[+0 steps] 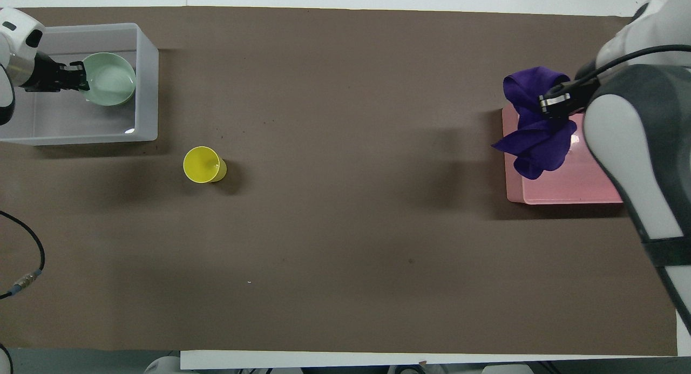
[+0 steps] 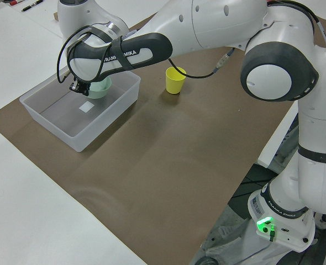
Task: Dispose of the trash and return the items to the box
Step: 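Place the bowl in the clear box while the right gripper drops the cloth, then reach the left gripper to the yellow cup and grasp it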
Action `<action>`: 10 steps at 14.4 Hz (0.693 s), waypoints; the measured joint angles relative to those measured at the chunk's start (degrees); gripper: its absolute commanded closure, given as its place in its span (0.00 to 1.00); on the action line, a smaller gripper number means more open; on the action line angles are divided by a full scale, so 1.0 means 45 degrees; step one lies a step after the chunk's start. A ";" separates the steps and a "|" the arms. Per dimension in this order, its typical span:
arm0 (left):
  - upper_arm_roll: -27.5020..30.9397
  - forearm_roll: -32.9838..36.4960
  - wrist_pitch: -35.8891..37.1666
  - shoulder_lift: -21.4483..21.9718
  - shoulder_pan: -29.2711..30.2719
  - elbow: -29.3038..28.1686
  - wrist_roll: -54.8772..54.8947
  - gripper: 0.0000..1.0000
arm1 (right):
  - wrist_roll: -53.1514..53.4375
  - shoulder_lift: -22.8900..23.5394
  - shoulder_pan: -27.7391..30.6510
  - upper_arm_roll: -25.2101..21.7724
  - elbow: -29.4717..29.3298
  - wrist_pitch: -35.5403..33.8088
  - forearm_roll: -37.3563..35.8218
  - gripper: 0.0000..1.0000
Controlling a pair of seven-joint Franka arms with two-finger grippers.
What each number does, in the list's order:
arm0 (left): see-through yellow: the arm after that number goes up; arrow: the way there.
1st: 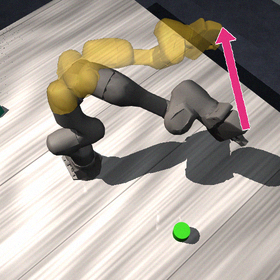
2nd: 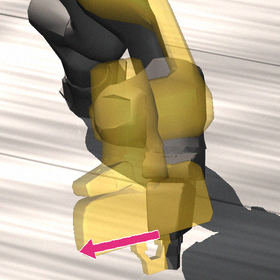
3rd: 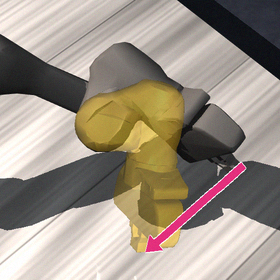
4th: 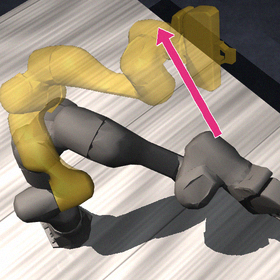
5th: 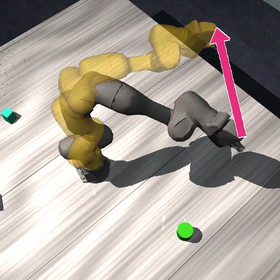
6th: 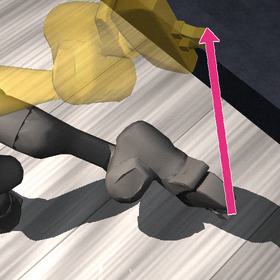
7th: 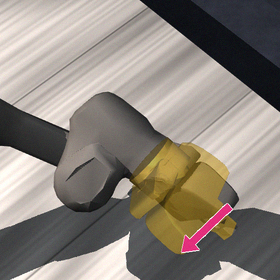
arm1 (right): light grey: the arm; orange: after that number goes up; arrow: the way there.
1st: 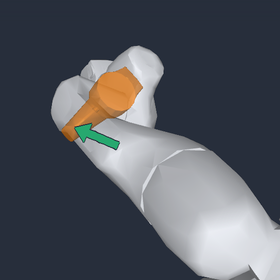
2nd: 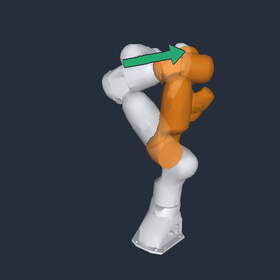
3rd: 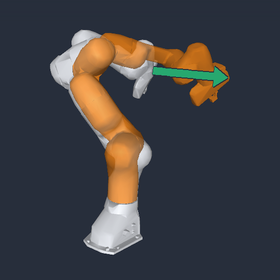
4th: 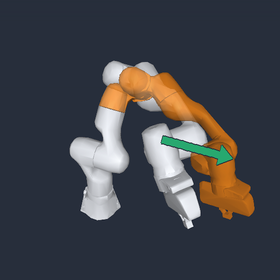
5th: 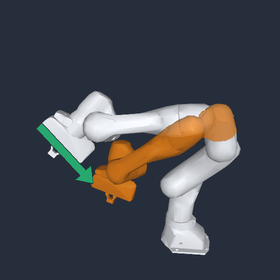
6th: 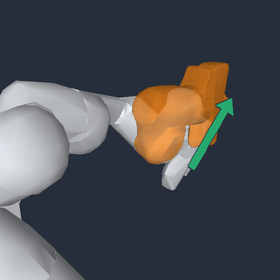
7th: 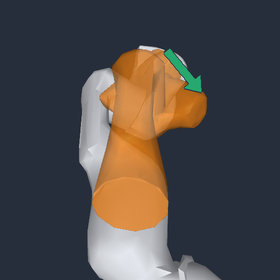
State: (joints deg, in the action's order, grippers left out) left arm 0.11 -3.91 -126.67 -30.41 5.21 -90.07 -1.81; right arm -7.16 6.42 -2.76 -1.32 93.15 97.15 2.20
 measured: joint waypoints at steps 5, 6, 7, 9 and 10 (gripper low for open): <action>-0.0057 -0.0010 0.2002 0.1000 -0.0048 0.0832 -0.0109 0.00 | -0.1684 -0.0039 0.1766 -0.0031 0.0675 0.0056 -0.0005 1.00; -0.0118 -0.0019 0.2692 0.1602 -0.0155 0.0905 -0.0400 0.00 | -0.1941 0.0026 0.1970 -0.0031 0.1057 0.0464 -0.0005 1.00; -0.0165 -0.0022 0.3549 0.2249 -0.0454 0.0842 -0.0957 0.00 | -0.2139 0.0107 0.2150 -0.0034 0.1571 0.1098 -0.0005 0.99; -0.0198 0.0020 0.5094 0.3407 -0.1682 0.0150 -0.2453 0.00 | -0.2383 0.0346 0.2363 -0.0036 0.2626 0.2393 -0.0006 0.96; -0.0213 0.0056 0.5434 0.3849 -0.2406 -0.0482 -0.3265 0.00 | -0.2394 0.0514 0.2384 -0.0036 0.2992 0.2817 -0.0006 0.93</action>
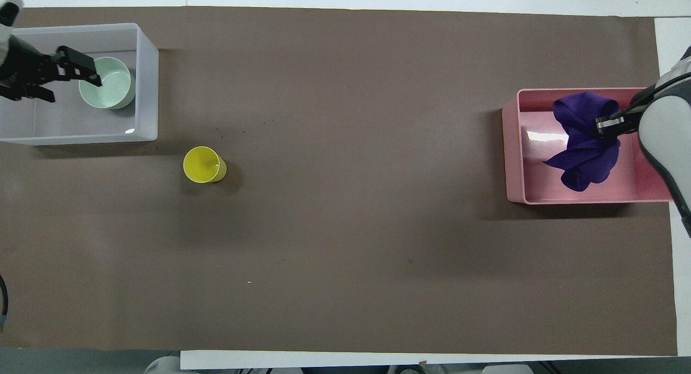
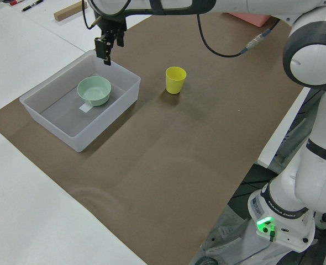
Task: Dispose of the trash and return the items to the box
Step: 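Reach the left gripper to the yellow cup and grasp it, then carry the yellow cup into the clear box with the left gripper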
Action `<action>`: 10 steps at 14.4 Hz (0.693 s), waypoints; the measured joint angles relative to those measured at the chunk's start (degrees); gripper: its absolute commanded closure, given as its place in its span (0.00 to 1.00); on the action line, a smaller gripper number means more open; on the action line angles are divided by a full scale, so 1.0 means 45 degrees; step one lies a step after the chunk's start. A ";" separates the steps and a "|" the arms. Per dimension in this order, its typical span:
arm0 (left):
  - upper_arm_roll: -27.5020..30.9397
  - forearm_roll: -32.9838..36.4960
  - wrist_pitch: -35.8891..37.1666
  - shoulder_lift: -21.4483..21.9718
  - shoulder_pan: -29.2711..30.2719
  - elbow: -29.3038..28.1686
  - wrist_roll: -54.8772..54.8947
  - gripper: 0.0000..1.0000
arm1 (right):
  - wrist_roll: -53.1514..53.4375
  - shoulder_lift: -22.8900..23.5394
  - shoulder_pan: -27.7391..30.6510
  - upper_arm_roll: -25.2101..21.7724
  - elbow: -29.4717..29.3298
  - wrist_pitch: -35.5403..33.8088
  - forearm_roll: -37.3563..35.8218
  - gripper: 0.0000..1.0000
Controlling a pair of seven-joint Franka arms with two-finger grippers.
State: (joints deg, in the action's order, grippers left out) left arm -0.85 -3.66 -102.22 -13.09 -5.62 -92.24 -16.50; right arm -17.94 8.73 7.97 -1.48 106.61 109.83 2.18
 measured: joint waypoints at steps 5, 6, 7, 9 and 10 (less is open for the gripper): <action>-0.0058 0.0042 -0.1283 0.1673 -0.2366 -0.4514 -0.2363 0.01 | -0.0001 0.0579 -0.0043 0.0045 0.0385 0.0635 0.0000 0.50; -0.0060 0.0043 -0.1973 0.2001 -0.2490 -0.5386 -0.2460 0.02 | -0.0002 0.0579 -0.0073 0.0061 0.0412 0.0636 -0.0037 0.32; -0.0057 0.0044 -0.2699 0.2313 -0.2518 -0.6183 -0.2481 0.11 | -0.0002 0.0576 -0.0094 0.0082 0.0414 0.0635 -0.0118 0.18; 0.0013 0.0043 -0.4002 0.2767 -0.2511 -0.7330 -0.2482 0.45 | -0.0004 0.0523 -0.0125 0.0122 0.0396 0.0611 -0.0238 0.00; 0.0046 0.0043 -0.4356 0.2872 -0.2507 -0.7603 -0.2495 0.66 | -0.0004 0.0440 -0.0140 0.0163 0.0373 0.0574 -0.0240 0.00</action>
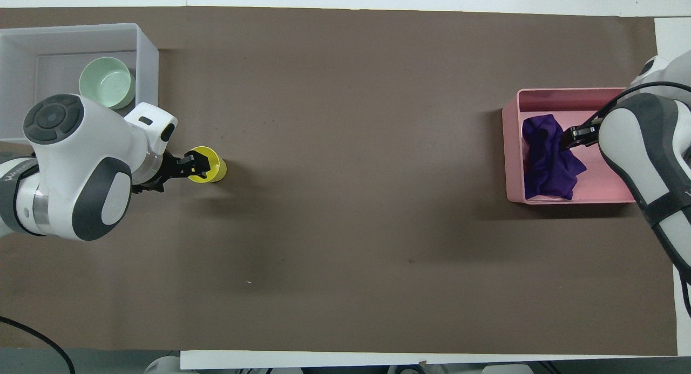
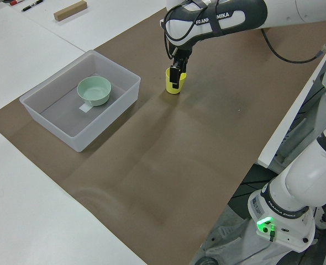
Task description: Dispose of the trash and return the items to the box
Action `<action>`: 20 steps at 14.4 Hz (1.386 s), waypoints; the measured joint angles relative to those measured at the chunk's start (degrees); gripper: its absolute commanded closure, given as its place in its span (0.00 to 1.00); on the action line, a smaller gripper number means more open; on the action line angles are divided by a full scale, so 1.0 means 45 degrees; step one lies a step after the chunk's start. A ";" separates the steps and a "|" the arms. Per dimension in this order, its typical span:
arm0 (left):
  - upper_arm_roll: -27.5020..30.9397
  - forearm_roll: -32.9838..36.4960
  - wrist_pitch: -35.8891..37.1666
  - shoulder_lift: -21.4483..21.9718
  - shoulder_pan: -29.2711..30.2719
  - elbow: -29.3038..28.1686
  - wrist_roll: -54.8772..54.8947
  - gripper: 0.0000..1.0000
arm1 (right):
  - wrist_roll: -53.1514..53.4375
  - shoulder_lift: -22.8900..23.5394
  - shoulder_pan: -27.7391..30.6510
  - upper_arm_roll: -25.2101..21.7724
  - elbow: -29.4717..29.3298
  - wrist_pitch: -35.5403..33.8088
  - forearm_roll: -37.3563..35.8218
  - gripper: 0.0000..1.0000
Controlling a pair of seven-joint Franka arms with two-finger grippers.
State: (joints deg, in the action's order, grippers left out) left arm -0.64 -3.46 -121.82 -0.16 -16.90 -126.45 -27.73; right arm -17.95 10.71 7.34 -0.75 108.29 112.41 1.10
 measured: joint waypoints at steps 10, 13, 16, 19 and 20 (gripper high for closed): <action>0.0088 -0.0278 -0.1182 -0.0023 0.0019 0.0411 -0.0373 1.00 | 0.1948 -0.1278 -0.0776 0.0830 -0.2395 -0.3933 0.0013 0.00; 0.0212 -0.0534 0.0469 -0.0035 0.0406 0.2484 -0.0404 1.00 | 0.2019 -0.2060 -0.0866 0.0839 -0.2484 -0.4965 0.0013 0.00; 0.0288 -0.0556 0.1893 -0.0372 0.1930 0.4730 -0.0443 1.00 | 0.2096 -0.2789 -0.0890 0.0840 -0.2504 -0.5917 0.0030 0.00; 0.0362 -0.0603 0.1101 -0.1418 0.3651 0.5394 -0.0408 1.00 | 0.2556 -0.3231 -0.0914 0.0850 -0.2512 -0.6435 0.0638 0.00; 0.0368 -0.0610 0.0585 -0.1909 0.3955 0.5415 -0.0404 1.00 | 0.2627 -0.3306 -0.0931 0.0859 -0.2512 -0.6451 0.0745 0.00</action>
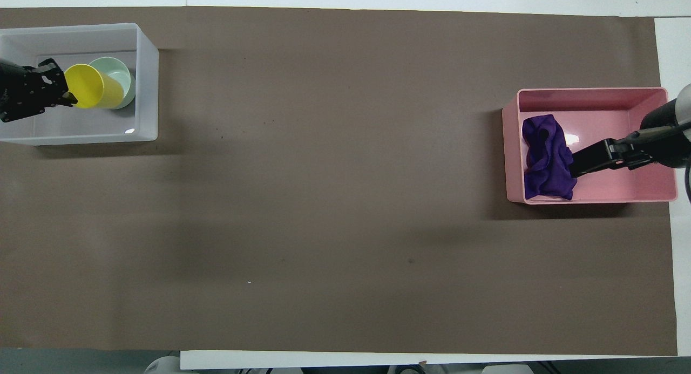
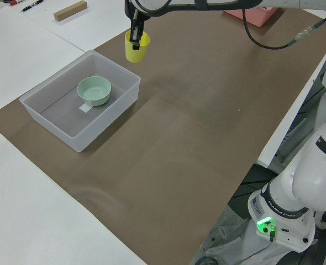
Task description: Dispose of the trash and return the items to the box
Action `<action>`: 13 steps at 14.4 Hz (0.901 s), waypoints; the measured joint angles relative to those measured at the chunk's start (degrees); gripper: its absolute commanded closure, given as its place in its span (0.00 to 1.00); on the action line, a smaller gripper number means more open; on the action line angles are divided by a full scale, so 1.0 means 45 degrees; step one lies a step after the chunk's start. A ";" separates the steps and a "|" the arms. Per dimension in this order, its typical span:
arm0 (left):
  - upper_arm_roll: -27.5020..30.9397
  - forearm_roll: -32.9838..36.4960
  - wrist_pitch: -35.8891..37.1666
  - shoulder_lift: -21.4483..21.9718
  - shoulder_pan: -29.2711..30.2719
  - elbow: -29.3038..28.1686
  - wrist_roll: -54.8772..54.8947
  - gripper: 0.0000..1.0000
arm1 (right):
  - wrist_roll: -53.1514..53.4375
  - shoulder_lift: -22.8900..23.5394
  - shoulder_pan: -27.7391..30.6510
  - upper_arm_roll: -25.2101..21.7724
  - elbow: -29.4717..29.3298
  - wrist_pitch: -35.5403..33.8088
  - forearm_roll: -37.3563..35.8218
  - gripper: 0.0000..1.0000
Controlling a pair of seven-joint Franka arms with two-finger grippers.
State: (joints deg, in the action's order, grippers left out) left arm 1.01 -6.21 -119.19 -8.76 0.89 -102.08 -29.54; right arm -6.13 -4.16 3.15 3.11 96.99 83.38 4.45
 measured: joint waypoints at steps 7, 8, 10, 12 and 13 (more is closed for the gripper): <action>0.0018 -0.0002 -0.1819 -0.2014 0.0463 0.0210 -0.0017 0.00 | 0.0040 -0.0031 -0.0327 0.0092 0.0005 0.0004 -0.0332 0.00; 0.0004 0.0074 -0.1773 -0.2011 0.0461 0.0261 -0.0007 0.00 | 0.0040 -0.0032 -0.0325 0.0092 0.0005 0.0004 -0.0355 0.00; -0.0066 0.0573 -0.1140 -0.1907 0.0416 0.0594 0.0020 0.00 | 0.0040 -0.0032 -0.0319 0.0092 0.0005 0.0004 -0.0370 0.00; -0.0207 0.1214 0.0267 -0.1356 0.0260 0.1099 0.0202 0.00 | 0.0040 -0.0032 -0.0311 0.0092 0.0005 0.0004 -0.0374 0.00; -0.0256 0.1352 0.0997 -0.0860 0.0042 0.1259 0.0532 0.00 | 0.0040 -0.0032 -0.0292 0.0091 0.0005 0.0004 -0.0378 0.00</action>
State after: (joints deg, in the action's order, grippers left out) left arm -0.14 -0.13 -114.70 -12.62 1.09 -96.42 -27.15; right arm -5.95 -4.30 1.84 3.52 97.01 83.40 2.75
